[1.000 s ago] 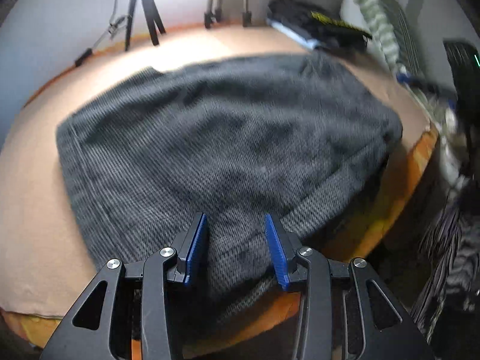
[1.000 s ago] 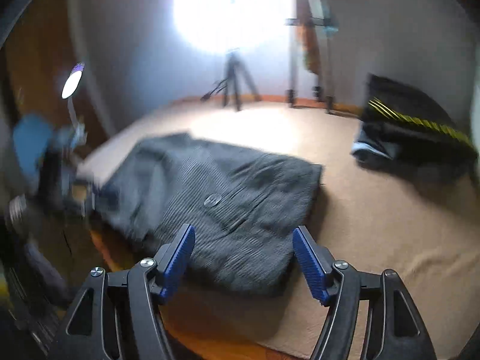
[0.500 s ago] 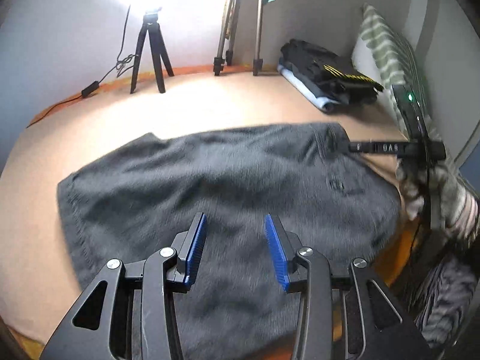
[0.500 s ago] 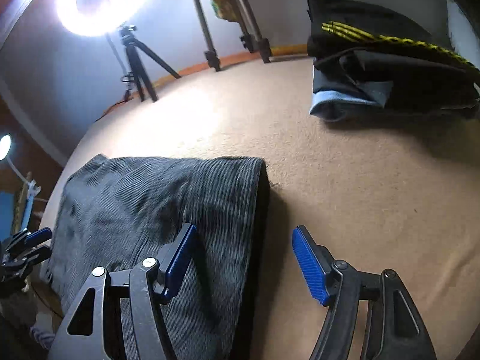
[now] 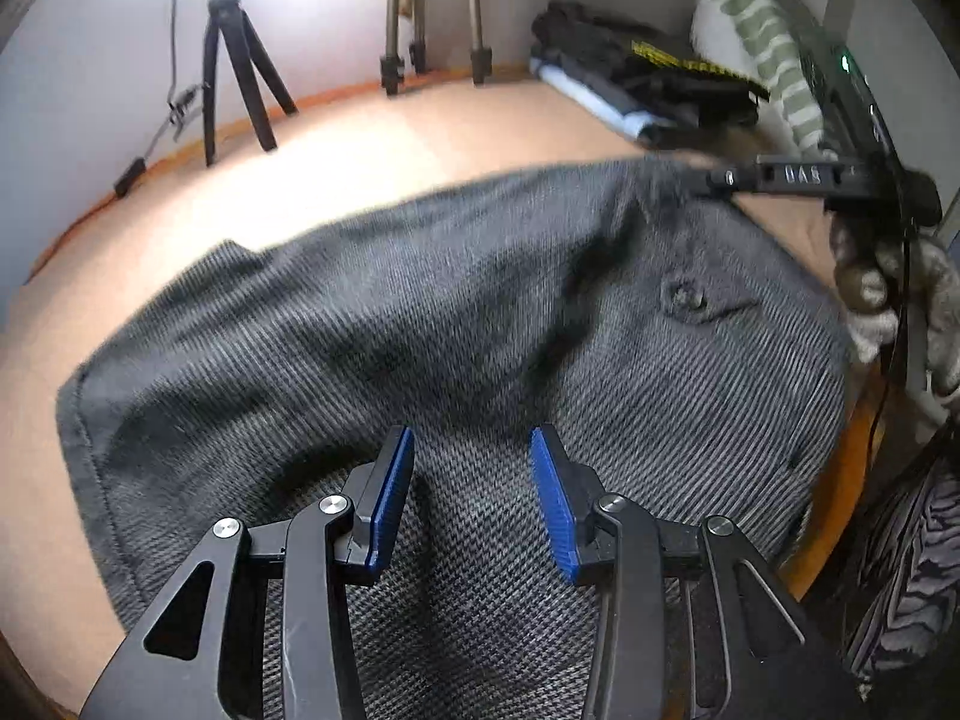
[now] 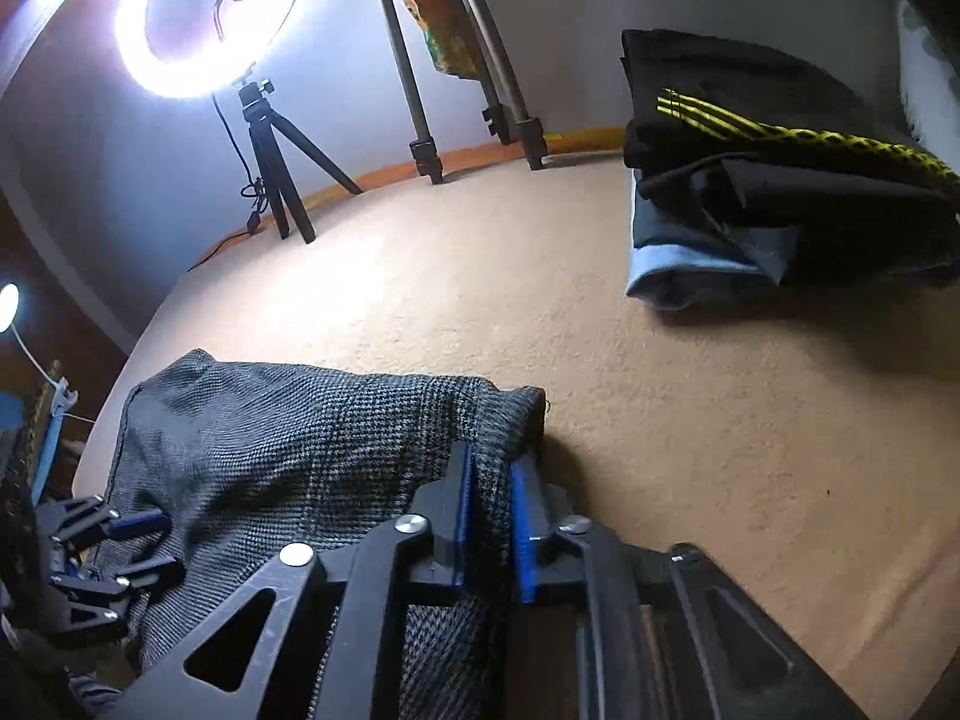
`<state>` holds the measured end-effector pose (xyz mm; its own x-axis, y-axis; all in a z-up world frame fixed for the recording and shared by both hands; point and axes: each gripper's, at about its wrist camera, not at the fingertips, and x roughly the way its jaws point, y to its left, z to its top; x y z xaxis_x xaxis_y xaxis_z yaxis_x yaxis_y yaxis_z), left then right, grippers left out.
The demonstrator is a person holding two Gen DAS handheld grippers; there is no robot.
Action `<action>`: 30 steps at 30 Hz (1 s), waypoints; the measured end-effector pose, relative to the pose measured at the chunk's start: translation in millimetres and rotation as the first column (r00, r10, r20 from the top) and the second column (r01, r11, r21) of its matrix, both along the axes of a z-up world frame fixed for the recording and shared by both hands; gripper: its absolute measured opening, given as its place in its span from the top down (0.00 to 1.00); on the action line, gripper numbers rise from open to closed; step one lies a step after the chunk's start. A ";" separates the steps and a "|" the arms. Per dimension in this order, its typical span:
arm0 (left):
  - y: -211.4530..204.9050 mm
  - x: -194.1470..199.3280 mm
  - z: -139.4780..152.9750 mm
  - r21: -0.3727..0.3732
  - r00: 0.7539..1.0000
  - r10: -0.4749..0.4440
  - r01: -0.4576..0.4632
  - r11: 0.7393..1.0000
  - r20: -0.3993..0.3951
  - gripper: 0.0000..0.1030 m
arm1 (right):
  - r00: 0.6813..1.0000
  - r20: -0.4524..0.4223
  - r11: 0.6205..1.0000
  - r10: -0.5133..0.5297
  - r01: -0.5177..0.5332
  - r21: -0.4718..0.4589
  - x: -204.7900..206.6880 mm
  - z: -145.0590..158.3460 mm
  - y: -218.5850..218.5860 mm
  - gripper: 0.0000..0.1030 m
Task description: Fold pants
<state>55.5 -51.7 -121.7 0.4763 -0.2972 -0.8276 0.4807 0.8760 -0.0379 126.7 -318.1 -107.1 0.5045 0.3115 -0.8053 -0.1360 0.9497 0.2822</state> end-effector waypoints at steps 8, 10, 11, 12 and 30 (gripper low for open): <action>-34.7 -32.8 30.2 -0.051 0.991 -0.114 0.118 0.992 0.069 0.49 | 0.997 -0.025 0.992 -0.078 0.080 0.095 -37.5 15.0 -32.4 0.59; -49.4 -47.7 33.2 -0.066 0.982 -0.172 0.178 0.982 0.077 0.42 | 0.996 -0.036 0.990 -0.077 0.080 0.113 -51.4 18.7 -40.3 0.59; -56.1 -53.3 33.6 -0.067 0.977 -0.200 0.205 0.977 0.078 0.41 | 0.996 -0.036 0.990 -0.080 0.083 0.111 -56.9 20.2 -43.4 0.59; -67.7 -62.5 34.3 -0.061 0.968 -0.238 0.243 0.968 0.083 0.41 | 0.995 -0.036 0.990 -0.088 0.091 0.106 -66.8 21.0 -47.0 0.59; -167.0 -64.6 -10.8 0.121 0.915 -0.389 0.376 0.919 0.104 0.63 | 0.977 -0.130 0.934 -0.170 0.202 0.295 -108.6 12.0 -78.7 0.28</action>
<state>-9.1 -218.7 -132.5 0.4418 -0.3989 -0.8036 0.7753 0.6204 0.1183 18.1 -396.9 -95.1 0.4983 0.4584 -0.7359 0.0787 0.8213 0.5650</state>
